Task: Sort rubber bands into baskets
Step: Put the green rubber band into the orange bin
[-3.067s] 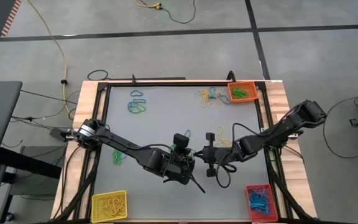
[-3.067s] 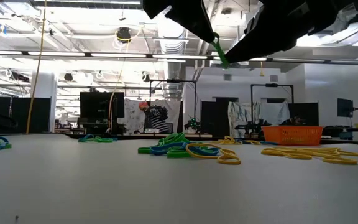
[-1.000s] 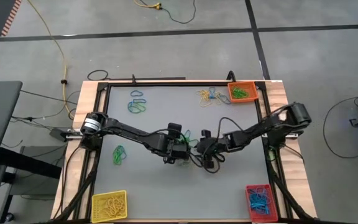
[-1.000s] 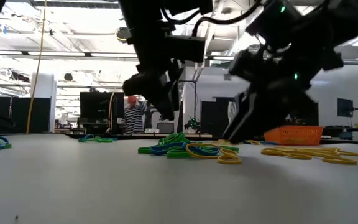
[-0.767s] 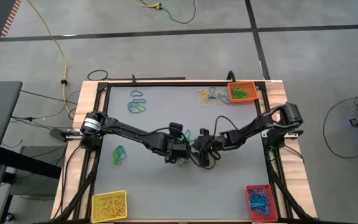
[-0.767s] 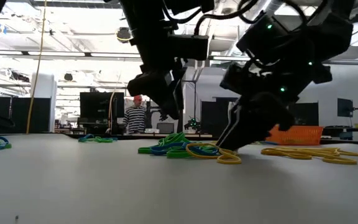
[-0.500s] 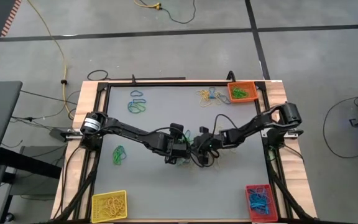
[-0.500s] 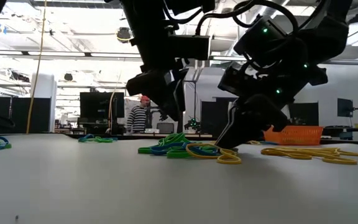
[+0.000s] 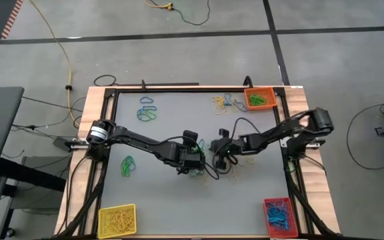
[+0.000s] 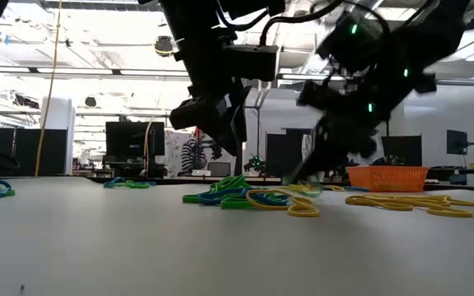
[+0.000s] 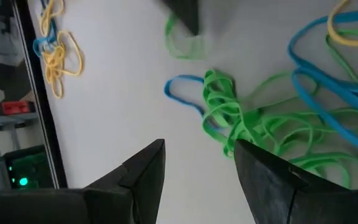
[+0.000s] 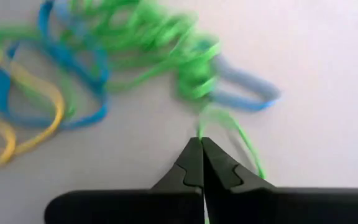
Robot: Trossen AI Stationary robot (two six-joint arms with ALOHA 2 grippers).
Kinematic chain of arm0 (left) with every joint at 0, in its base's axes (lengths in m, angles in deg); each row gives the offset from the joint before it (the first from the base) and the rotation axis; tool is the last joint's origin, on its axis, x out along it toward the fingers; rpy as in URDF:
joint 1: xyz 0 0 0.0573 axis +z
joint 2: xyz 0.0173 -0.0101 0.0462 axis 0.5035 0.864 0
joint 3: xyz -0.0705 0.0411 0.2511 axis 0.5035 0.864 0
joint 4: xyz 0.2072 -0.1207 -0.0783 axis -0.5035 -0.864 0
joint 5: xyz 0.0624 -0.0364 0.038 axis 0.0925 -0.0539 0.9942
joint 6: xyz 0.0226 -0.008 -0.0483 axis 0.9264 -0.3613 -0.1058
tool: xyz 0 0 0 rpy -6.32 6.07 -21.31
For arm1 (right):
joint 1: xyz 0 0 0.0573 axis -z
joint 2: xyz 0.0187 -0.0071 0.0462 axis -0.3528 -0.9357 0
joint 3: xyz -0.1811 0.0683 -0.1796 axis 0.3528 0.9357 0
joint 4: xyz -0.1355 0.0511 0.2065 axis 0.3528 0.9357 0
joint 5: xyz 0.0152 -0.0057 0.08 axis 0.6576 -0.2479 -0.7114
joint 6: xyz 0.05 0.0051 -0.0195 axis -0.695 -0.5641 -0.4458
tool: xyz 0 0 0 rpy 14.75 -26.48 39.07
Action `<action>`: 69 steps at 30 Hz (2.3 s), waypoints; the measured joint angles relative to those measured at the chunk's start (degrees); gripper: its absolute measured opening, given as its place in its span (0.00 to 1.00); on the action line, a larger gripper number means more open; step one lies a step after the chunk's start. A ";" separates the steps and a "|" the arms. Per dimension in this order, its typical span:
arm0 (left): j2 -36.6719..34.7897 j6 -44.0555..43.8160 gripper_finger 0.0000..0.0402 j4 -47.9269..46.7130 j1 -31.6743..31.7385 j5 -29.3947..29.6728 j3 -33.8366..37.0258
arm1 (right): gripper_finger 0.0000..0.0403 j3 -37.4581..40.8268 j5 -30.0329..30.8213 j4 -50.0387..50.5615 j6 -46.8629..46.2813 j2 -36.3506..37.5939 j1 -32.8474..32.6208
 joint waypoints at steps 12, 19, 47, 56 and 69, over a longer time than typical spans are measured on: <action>0.00 5.19 0.46 15.25 3.98 -10.94 -0.04 | 0.05 -0.13 8.50 13.49 -0.47 19.36 6.86; -0.02 5.01 0.46 17.80 6.47 -21.06 -0.04 | 0.05 -0.18 8.66 20.37 -0.66 26.55 17.55; -0.04 3.84 0.46 25.36 7.13 -44.72 -0.04 | 0.11 -0.26 1.71 28.72 -1.62 22.18 58.02; -0.04 3.40 0.46 21.76 6.38 -44.68 -0.04 | 0.21 -0.26 4.18 27.21 -2.17 18.62 57.98; -0.04 2.99 0.46 20.93 7.16 -39.70 -0.02 | 0.58 -0.26 0.39 25.14 -4.82 18.66 55.13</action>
